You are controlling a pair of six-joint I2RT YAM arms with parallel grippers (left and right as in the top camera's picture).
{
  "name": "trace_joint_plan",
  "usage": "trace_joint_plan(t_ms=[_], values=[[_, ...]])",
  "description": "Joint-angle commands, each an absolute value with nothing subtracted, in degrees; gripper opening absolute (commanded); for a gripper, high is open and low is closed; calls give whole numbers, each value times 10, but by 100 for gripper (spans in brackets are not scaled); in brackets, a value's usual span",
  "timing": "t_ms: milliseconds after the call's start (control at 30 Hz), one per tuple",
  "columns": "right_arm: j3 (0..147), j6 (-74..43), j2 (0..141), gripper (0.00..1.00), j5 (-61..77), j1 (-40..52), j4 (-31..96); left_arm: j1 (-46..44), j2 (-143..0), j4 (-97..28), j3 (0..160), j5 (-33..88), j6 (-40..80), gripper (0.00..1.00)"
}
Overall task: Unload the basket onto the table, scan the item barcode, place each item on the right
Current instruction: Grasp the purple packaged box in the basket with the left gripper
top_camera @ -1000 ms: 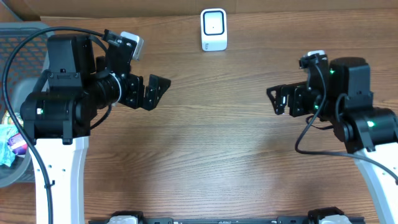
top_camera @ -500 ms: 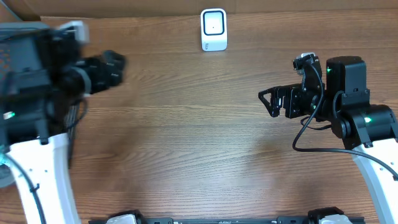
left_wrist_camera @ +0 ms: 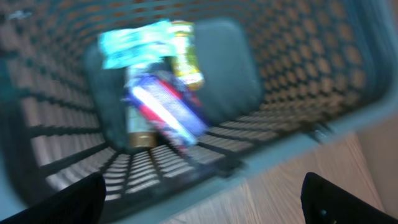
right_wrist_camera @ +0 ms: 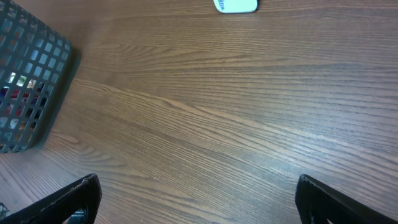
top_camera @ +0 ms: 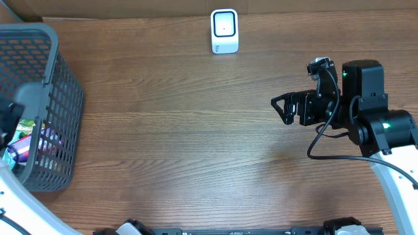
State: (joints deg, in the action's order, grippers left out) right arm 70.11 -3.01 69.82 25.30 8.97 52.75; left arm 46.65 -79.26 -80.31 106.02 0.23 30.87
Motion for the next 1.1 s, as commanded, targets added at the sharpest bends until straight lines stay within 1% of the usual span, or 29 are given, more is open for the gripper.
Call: trace_joint_plan(t_ms=[0, 133, 367, 500, 533, 567, 767, 1067], values=[[717, -32, 695, 100, 258, 86, 528, 501, -811, -814, 1063, -10, 339, 92], [717, -32, 695, 100, 258, 86, 528, 516, -842, -802, 1036, -11, 339, 94], [717, -32, 695, 100, 258, 86, 538, 518, -926, -769, 1027, -10, 347, 95], [717, -32, 695, 100, 258, 86, 542, 517, -974, -774, 1027, -1, 350, 95], [717, -32, 695, 100, 258, 86, 542, 517, -985, -779, 1027, -1, 350, 96], [717, -32, 695, 100, 258, 86, 542, 517, -997, -786, 1027, -2, 353, 100], [717, -32, 695, 100, 258, 86, 542, 517, -1050, -798, 1017, -4, 371, 100], [716, -32, 695, 100, 258, 86, 542, 516, -1057, -701, 925, -6, 388, 99]])
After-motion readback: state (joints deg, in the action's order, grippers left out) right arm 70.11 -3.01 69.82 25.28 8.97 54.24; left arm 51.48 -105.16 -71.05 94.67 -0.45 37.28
